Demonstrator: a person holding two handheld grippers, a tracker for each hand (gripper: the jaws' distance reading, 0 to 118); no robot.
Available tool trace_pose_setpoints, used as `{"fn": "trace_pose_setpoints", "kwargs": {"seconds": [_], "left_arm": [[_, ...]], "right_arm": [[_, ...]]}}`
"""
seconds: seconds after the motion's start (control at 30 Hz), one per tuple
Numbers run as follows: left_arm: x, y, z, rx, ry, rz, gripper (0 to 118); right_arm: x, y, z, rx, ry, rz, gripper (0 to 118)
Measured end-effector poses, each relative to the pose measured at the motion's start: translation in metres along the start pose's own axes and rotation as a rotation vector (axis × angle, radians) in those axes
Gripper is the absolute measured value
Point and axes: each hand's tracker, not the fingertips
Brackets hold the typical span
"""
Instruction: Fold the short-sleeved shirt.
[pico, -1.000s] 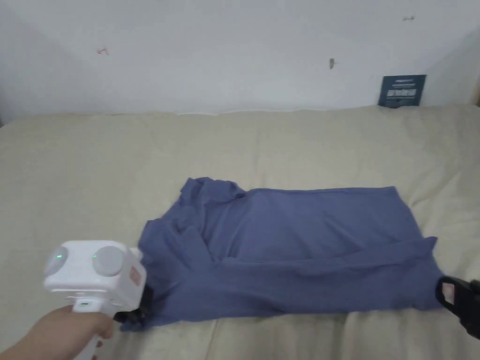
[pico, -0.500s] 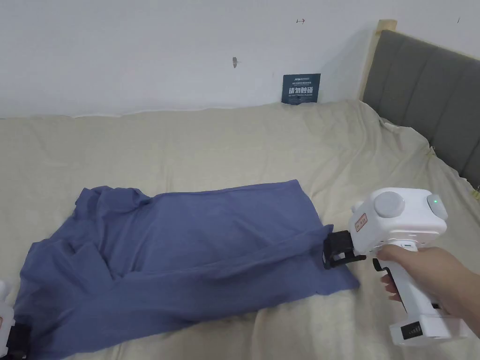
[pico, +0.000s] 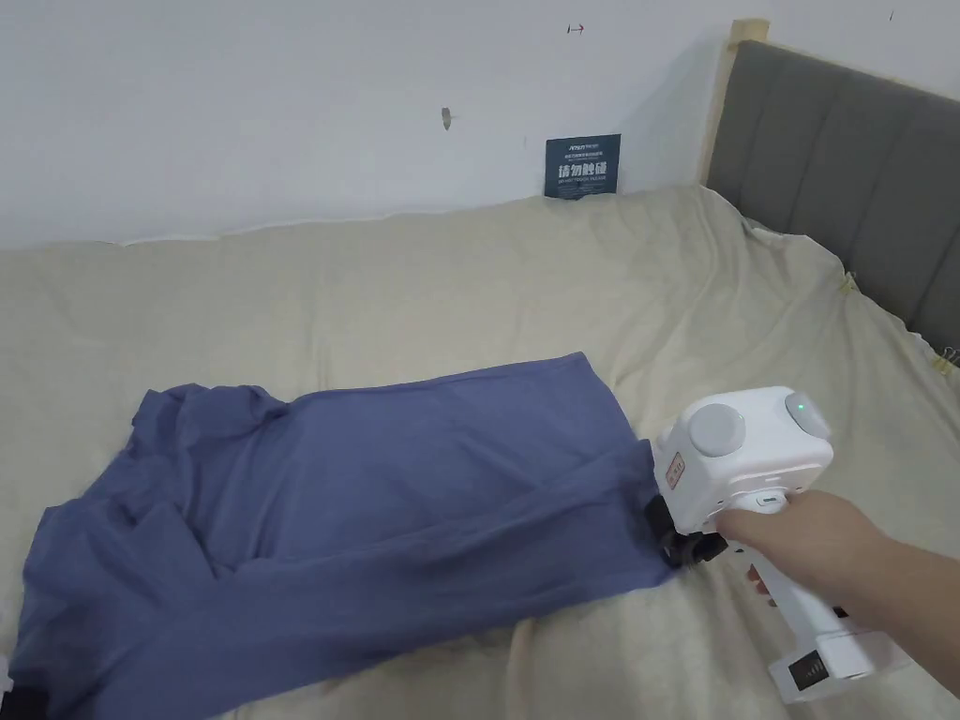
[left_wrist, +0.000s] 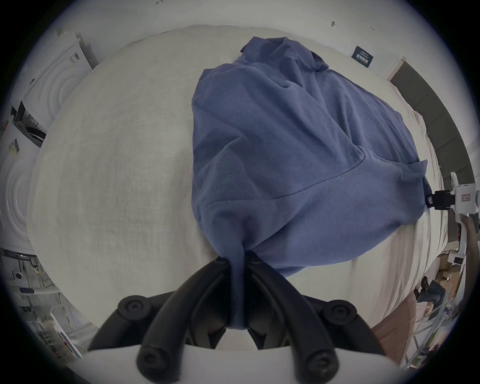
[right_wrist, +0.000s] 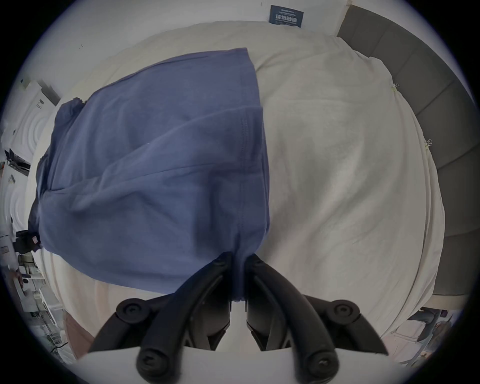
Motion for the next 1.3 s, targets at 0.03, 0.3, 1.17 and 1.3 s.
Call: {"fn": "trace_pose_setpoints", "kwargs": {"seconds": [0.03,0.3,1.17,1.3], "left_arm": [[0.000,0.000,0.001,0.002,0.000,0.001,7],[-0.010,0.005,0.018,0.035,-0.031,0.027,7],[-0.027,-0.083,0.072,-0.039,-0.145,-0.082,7],[-0.024,-0.095,0.035,-0.112,-0.098,-0.094,7]], "right_arm": [[0.001,0.000,0.000,0.001,-0.011,-0.001,10],[0.033,-0.003,0.056,0.095,0.146,-0.150,9],[0.058,-0.154,0.100,-0.062,0.195,-0.095,9],[0.064,-0.163,0.053,-0.119,0.181,-0.135,9]]}}
